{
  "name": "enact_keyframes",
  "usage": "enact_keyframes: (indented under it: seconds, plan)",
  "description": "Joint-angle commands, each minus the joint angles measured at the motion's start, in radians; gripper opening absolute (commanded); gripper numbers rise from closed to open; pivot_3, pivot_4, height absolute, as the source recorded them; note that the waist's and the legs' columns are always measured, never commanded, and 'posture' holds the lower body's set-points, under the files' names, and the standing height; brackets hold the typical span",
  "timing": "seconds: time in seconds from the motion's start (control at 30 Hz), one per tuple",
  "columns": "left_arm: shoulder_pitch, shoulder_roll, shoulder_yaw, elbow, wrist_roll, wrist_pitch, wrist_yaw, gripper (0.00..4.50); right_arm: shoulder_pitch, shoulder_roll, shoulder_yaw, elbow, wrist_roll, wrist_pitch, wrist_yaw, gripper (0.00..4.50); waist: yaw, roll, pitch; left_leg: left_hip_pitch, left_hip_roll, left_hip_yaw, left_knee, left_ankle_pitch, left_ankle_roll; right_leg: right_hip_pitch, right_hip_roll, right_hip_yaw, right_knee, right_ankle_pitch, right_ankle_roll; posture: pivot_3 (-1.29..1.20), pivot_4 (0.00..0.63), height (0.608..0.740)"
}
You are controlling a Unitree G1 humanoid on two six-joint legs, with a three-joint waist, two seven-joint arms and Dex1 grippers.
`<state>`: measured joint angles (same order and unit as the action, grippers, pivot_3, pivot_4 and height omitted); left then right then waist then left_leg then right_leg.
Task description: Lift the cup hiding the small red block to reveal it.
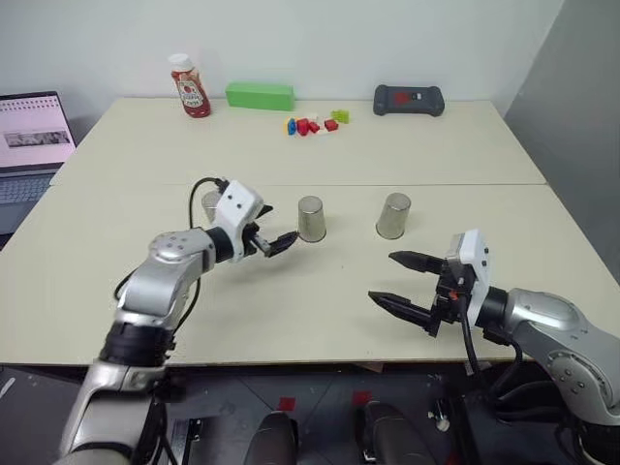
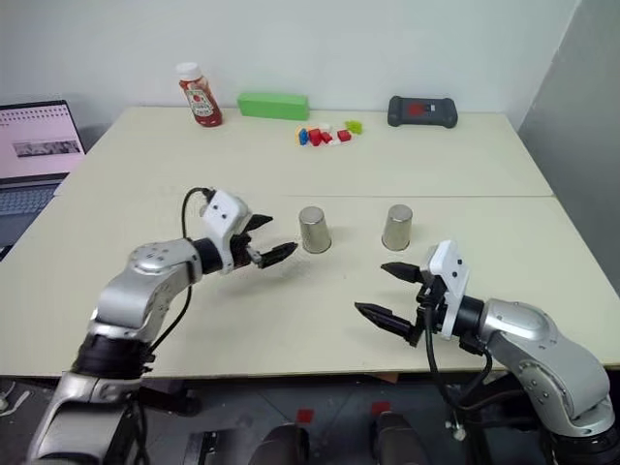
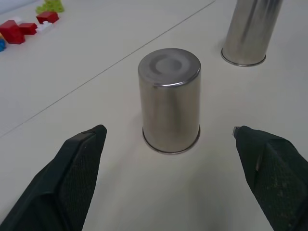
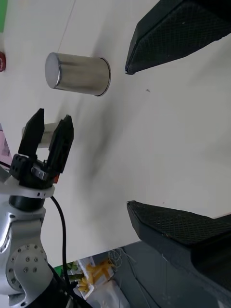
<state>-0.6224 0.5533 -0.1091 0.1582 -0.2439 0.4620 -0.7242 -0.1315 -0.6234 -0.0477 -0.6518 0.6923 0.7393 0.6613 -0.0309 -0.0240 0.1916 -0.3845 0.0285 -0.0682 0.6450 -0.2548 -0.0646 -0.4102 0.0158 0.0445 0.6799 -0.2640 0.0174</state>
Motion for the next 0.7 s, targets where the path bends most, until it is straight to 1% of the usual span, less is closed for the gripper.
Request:
enact_keyframes:
  seconds: [0.03, 0.3, 0.7]
  plan:
    - [-0.075, -0.029, -0.023, 0.098, 0.048, -0.078, -0.025, 4.50, 0.012, 0.004, -0.015, -0.062, 0.027, -0.004, -0.020, 4.47, -0.003, 0.000, 0.000, 0.000, 0.000, 0.000, 0.000, 0.000, 0.000, 0.000, 0.000, 0.000, 0.000, 0.000, 0.000, 0.00, 0.150, 0.740]
    - [-0.196, -0.100, -0.036, 0.294, 0.106, -0.148, -0.035, 4.50, 0.019, 0.006, -0.004, -0.080, 0.029, -0.007, -0.034, 4.47, -0.002, 0.000, 0.000, 0.000, 0.000, 0.000, 0.000, 0.000, 0.000, 0.000, 0.000, 0.000, 0.000, 0.000, 0.000, 0.00, 0.150, 0.740]
    - [-0.293, -0.173, -0.009, 0.483, 0.149, -0.226, -0.003, 4.50, -0.008, 0.015, 0.018, -0.073, 0.032, -0.005, -0.047, 4.47, -0.002, 0.000, 0.000, 0.000, 0.000, -0.001, 0.000, 0.000, 0.000, 0.000, 0.000, 0.000, 0.000, 0.000, 0.000, 0.00, 0.150, 0.740]
